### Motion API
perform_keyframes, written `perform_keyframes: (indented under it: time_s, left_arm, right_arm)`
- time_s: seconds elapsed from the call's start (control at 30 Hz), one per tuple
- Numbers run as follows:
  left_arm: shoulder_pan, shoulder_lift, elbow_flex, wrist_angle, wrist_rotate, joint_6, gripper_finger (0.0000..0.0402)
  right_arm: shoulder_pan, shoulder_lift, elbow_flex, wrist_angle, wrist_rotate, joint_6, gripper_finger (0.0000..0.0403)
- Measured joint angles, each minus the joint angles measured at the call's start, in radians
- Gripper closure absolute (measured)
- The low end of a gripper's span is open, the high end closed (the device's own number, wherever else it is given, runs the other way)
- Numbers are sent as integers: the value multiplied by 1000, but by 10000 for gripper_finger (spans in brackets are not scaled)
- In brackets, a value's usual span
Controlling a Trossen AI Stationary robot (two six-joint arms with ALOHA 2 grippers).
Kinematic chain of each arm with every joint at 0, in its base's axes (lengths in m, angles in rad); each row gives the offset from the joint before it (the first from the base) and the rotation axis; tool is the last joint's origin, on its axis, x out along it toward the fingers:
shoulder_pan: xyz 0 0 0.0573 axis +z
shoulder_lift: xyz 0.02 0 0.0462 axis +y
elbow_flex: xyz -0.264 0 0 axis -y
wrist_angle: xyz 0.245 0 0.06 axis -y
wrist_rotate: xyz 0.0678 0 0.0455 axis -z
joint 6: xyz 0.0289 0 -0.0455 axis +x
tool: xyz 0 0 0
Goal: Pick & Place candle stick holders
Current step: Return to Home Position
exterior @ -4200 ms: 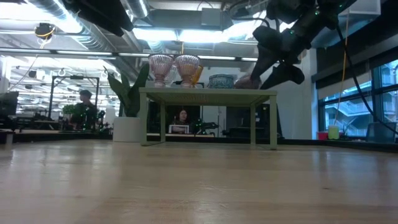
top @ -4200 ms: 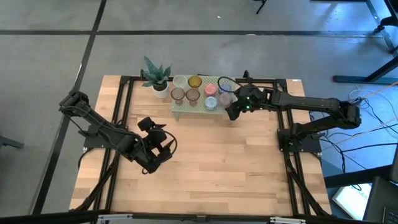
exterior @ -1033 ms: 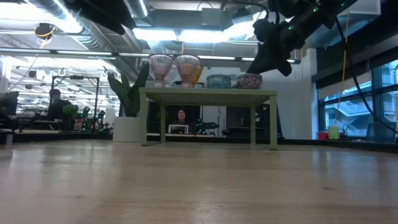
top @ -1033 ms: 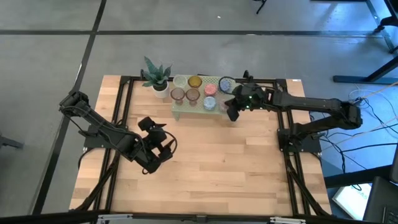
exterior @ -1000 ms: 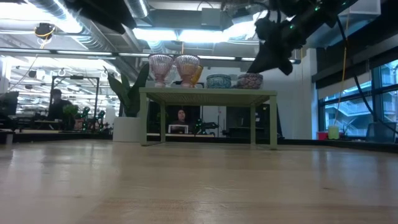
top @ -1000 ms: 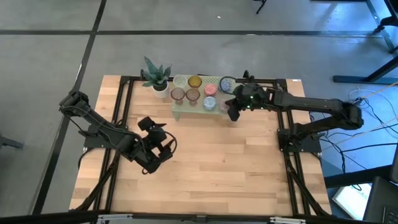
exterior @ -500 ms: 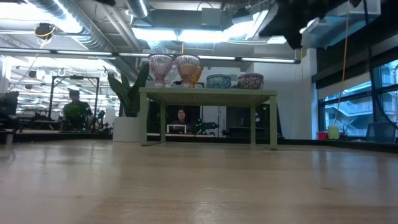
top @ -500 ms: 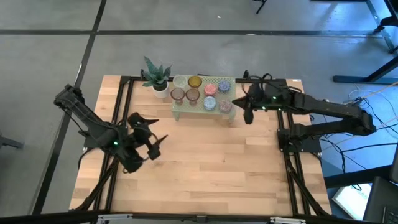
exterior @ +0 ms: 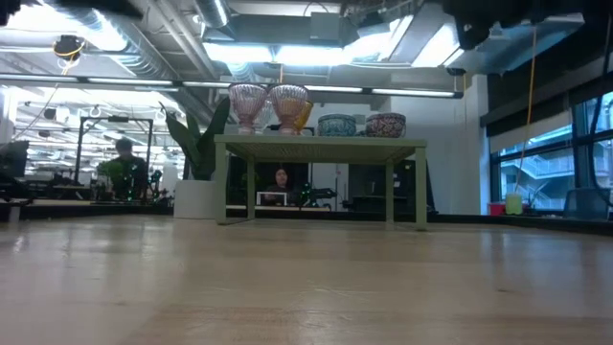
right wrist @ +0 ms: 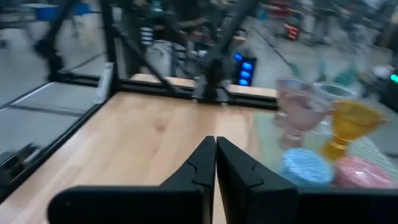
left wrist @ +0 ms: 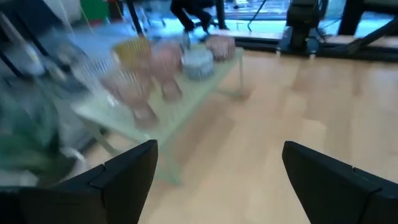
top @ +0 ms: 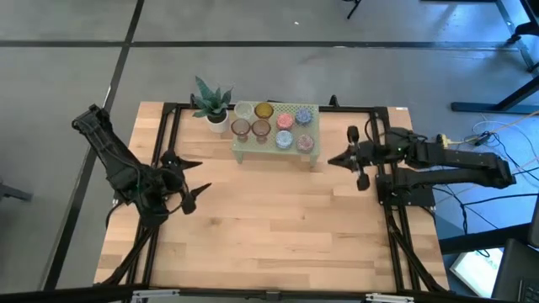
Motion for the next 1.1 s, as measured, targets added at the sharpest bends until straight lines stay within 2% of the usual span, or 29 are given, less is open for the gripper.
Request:
perform_keyframes:
  time_s: [0.07,0.13,0.23,0.33,0.47,0.53,0.63,0.77,0.9,1.1]
  left_arm:
    - [-2,-46,-73,74,43,-65,59]
    - [10,-92,-149,196,87,-53,59]
    - [36,-149,-252,423,186,158,59]
    - [89,-215,-313,650,299,443,59]
    - [185,-319,-340,837,504,739,59]
    - [229,-376,-340,863,602,851,59]
    - [289,-463,-340,845,671,948,59]
    - [363,-561,-354,805,752,989,59]
    - [423,-648,-431,830,853,1027,59]
    - [496,-782,-550,883,866,1054,59]
  right_arm:
    - [0,-33,-58,39,-60,-28,385]
    - [0,-61,-106,94,-150,-76,385]
    - [-5,-97,-147,148,-259,-140,385]
    - [-22,-131,-151,159,-266,-123,385]
    - [-50,-154,-156,149,-268,-88,385]
    - [-59,-156,-156,128,-268,-68,385]
    - [-71,-161,-156,94,-268,-61,385]
    - [-95,-161,-156,82,-269,-61,385]
    - [-126,-160,-166,81,-295,-63,385]
    - [-193,-161,-263,199,-320,-20,385]
